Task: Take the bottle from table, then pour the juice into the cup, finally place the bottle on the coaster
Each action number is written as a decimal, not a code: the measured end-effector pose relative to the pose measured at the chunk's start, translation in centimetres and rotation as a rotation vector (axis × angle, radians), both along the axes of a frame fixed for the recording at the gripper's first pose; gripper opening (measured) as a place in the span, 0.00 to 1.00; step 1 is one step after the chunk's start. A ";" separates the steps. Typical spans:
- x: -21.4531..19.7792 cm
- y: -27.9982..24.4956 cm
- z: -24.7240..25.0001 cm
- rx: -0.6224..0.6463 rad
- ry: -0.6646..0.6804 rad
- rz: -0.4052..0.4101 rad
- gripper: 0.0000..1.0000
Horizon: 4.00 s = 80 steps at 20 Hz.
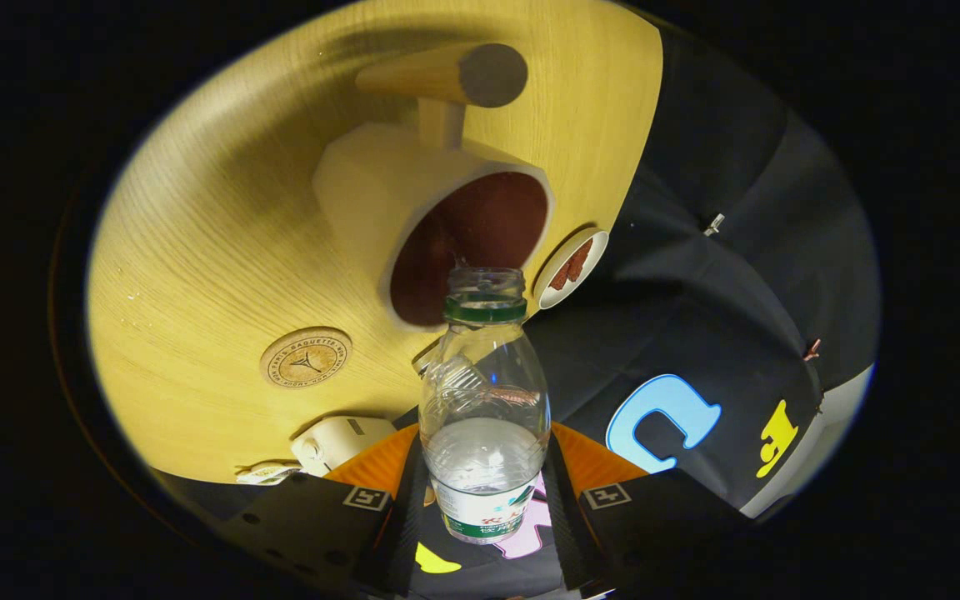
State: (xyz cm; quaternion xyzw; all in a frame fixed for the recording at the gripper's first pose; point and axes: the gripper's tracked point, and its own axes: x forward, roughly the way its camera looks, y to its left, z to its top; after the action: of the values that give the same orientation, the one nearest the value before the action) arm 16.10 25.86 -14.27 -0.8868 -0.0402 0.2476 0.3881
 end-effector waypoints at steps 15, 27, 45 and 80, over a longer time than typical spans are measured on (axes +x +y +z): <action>-0.1 -0.2 0.1 -0.024 -0.020 -0.006 0.68; -1.4 -2.2 0.5 0.135 0.024 -0.090 0.69; -1.4 -7.9 8.2 1.302 0.425 -0.587 0.69; 6.6 -8.7 -2.3 2.079 0.730 -0.631 0.73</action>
State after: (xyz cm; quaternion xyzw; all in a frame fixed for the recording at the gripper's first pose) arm 22.71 17.17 -16.59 0.0168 0.1140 0.2288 0.9666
